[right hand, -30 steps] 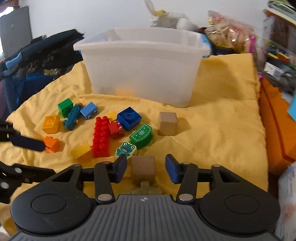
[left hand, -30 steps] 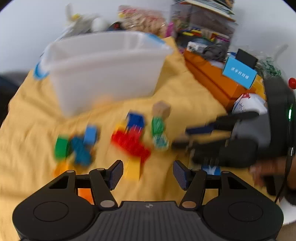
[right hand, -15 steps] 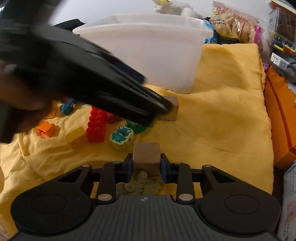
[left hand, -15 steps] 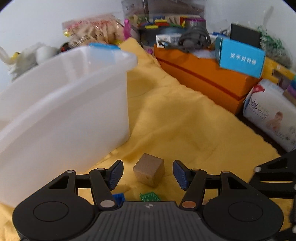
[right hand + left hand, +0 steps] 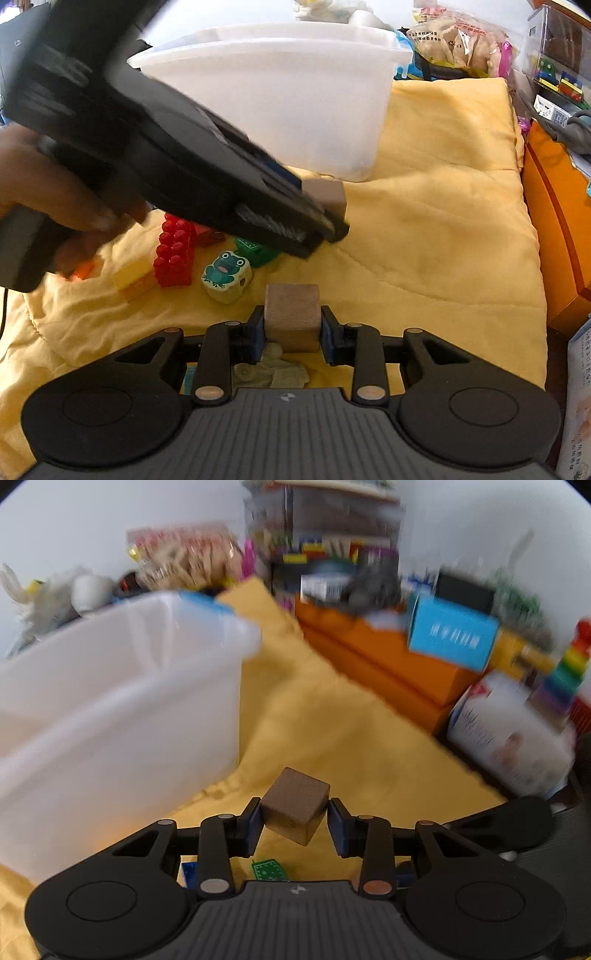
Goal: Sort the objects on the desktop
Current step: 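Grasp a brown wooden cube with the left tool while the right tool grasps another cube, then carry both wooden cubes over the clear bin and open both tools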
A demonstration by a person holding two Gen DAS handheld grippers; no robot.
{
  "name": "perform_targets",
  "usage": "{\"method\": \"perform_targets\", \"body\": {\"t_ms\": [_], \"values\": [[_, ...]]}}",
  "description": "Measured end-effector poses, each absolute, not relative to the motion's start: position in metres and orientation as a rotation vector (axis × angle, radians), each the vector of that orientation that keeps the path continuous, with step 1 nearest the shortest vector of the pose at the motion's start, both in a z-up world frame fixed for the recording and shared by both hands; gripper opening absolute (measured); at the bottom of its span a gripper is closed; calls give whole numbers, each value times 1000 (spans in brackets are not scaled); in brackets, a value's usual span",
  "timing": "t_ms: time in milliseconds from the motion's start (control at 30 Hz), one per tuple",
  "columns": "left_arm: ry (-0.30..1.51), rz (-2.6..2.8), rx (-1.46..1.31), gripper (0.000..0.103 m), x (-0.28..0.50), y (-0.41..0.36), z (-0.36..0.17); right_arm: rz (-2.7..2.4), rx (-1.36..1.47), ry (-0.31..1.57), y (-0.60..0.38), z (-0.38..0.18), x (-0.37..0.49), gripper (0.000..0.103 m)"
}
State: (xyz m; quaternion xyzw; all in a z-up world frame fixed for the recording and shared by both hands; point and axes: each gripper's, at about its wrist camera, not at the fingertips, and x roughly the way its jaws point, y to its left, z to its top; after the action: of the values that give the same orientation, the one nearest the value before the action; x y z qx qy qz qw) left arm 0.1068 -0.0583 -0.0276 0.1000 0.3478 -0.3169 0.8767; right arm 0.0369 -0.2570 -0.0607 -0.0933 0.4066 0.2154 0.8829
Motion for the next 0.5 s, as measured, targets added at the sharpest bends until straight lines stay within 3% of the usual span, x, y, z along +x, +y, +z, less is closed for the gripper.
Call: {"method": "perform_targets", "body": {"t_ms": [300,500], "values": [[643,-544,123,41,65,-4,28,446,-162,838,-260,-44,35,33],[577,-451,85,41,60,36,63,461,-157,710,-258,3,40,33]]}}
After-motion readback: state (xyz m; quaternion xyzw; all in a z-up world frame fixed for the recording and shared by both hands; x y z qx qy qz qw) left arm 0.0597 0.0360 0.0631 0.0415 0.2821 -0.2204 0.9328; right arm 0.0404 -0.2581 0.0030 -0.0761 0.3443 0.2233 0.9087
